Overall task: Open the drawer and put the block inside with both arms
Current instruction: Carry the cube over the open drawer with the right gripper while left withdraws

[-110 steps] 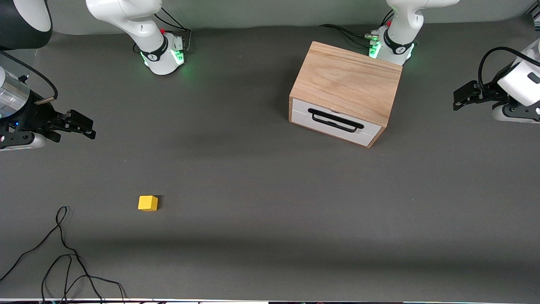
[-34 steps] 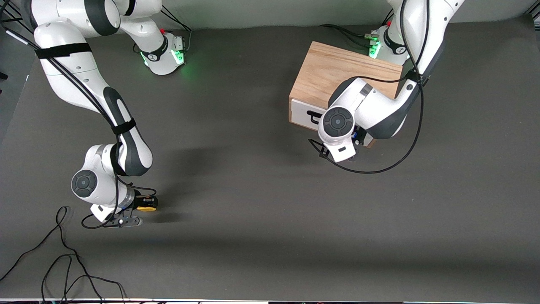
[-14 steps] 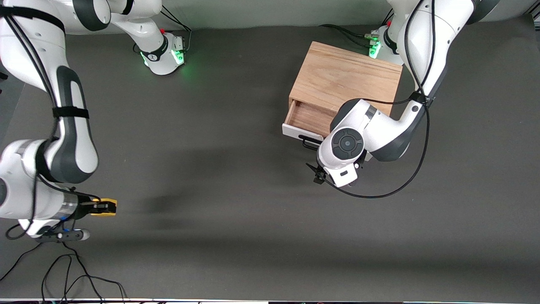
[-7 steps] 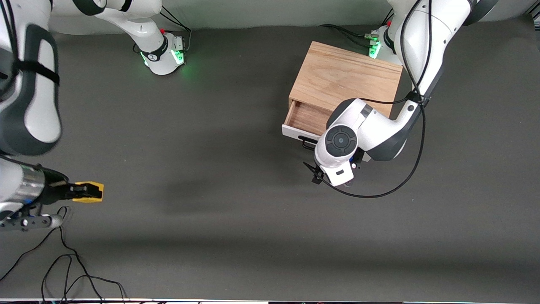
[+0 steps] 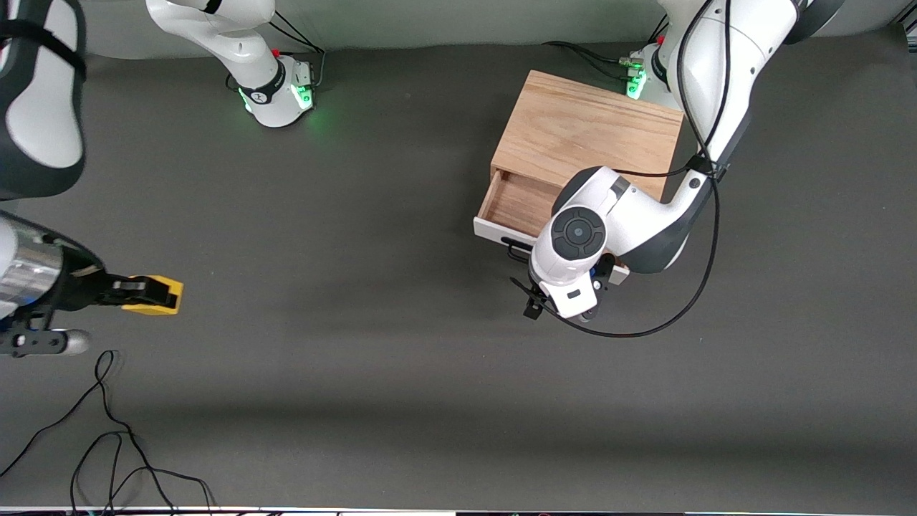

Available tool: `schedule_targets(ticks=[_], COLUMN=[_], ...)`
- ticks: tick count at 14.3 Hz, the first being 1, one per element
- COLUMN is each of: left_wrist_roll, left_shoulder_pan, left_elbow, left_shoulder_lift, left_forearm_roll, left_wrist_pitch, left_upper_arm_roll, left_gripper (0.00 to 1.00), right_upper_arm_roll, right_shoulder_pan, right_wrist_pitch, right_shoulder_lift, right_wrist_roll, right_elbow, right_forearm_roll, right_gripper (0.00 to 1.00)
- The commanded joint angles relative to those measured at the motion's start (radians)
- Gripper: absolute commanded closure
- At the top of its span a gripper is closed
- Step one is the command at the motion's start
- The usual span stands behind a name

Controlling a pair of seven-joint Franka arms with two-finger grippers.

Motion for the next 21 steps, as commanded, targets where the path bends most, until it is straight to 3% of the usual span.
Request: schedule_targets(ticks=[1, 9, 12, 15, 21], left_wrist_roll=[-0.024, -0.020, 0.048, 0.273, 0.943], left_shoulder_pan=[-0.020, -0.011, 0.085, 0.202, 0.472], left_elbow=[0.076, 0.105, 0.161, 0.164, 0.133], left_shoulder_lift=[0.049, 0.027, -0.032, -0.106, -0.233], left_forearm_roll=[0.031, 0.041, 0.040, -0.013, -0.103], left_wrist_pitch=[0.045, 0.044, -0.062, -0.174, -0.428], left_upper_arm_roll=[0.007, 0.007, -0.002, -0.008, -0.007], left_gripper=[0.00, 0.00, 0.00, 0.00, 0.00], right_upper_arm_roll=[0.004, 0.006, 0.006, 0.008, 0.011], right_shoulder_pan=[0.057, 0.299, 0.384, 0.454, 0.689], right_wrist_pitch=[-0.010, 0.041, 0.107, 0.189, 0.388], right_shoulder_lift=[-0.007, 0.022, 0.037, 0.075, 0.224], right_wrist_roll=[0.120, 0.542, 0.695, 0.821, 1.030], right_elbow=[0.017, 0.092, 0.092, 0.092, 0.093], right_forearm_roll=[0.009, 0.009, 0.009, 0.009, -0.009], right_gripper=[1.00, 1.00, 0.99, 0.99, 0.98])
